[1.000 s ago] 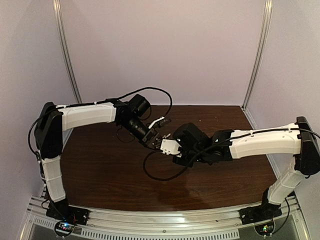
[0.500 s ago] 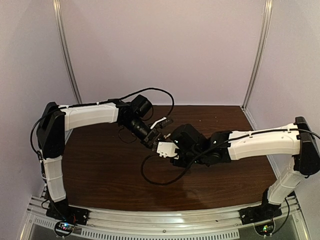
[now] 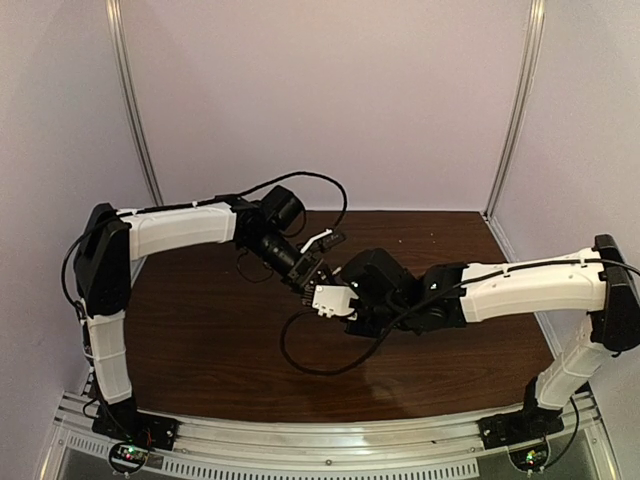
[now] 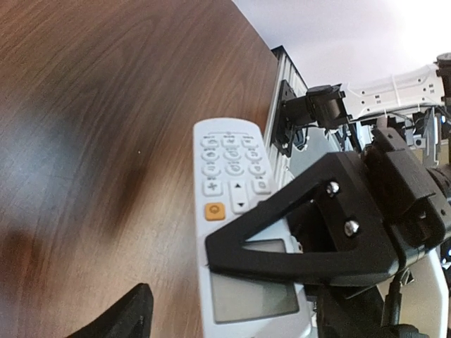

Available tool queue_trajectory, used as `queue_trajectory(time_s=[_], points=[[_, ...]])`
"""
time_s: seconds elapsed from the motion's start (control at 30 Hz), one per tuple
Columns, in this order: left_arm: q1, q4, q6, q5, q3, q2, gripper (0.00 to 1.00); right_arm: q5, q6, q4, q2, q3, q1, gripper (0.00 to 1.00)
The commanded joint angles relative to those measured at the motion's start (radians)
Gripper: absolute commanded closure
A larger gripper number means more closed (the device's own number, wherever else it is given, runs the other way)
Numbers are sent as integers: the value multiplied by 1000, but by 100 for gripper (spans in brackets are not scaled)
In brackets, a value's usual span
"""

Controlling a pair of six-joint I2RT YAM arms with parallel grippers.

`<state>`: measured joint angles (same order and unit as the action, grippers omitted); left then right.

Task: Load the batteries into the remote control
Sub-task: Pass from the left arm to the right, then pass from the right arm to the left

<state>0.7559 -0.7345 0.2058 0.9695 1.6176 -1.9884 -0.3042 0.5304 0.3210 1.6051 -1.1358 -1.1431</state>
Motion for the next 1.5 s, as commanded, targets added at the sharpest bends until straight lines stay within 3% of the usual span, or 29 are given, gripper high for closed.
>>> queue_trajectory(time_s=[0.0, 0.07, 0.17, 0.3, 0.4, 0.47, 0.53, 0.63, 0.7, 0.83, 1.17, 1.47], points=[[-39, 39, -5, -29, 57, 24, 10, -2, -53, -52, -64, 34, 5, 100], [-73, 80, 16, -49, 55, 54, 3, -2, -77, -57, -89, 40, 18, 100], [-144, 175, 70, -112, 28, 131, 2, 7, -115, -100, -148, 65, 44, 100], [-214, 310, 136, -296, -56, 263, 3, 55, -216, -172, -241, 93, 99, 100], [-213, 442, 133, -529, -182, 394, 3, 68, -306, -245, -314, 112, 139, 100], [-213, 617, 134, -623, -312, 499, 2, 102, -369, -282, -350, 110, 159, 100], [-213, 787, 156, -668, -491, 597, 3, 86, -444, -315, -376, 111, 169, 100], [-213, 907, 159, -638, -614, 689, 3, 56, -590, -394, -401, 116, 193, 100], [-180, 931, 129, -578, -641, 696, 3, 83, -684, -436, -406, 121, 217, 100], [7, 1096, 53, -675, -750, 724, 3, 148, -824, -585, -422, 183, 226, 100], [215, 1131, -27, -830, -616, 539, 3, 199, -1022, -819, -429, 300, 226, 100], [267, 1047, -88, -922, -453, 395, 8, 260, -1113, -906, -401, 329, 223, 100]])
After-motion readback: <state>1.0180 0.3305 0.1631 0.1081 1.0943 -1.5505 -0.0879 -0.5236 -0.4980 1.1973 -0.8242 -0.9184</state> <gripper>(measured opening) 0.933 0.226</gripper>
